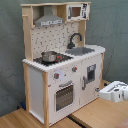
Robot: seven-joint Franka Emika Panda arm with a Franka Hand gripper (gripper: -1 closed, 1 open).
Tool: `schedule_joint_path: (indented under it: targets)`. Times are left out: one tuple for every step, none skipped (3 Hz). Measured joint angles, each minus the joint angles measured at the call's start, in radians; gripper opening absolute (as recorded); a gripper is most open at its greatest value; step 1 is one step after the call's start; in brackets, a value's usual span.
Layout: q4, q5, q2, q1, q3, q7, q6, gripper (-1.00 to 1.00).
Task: Play with the kitchen
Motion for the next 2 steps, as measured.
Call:
schedule_joint_path:
  targets:
    - [0.023, -0.004, -0.003, -0.051, -0.078, -0.023, 0.017, 1.0]
    - [0.024, -0.004, -0.003, -0.144, -0.078, -0.04, 0.077, 1.0]
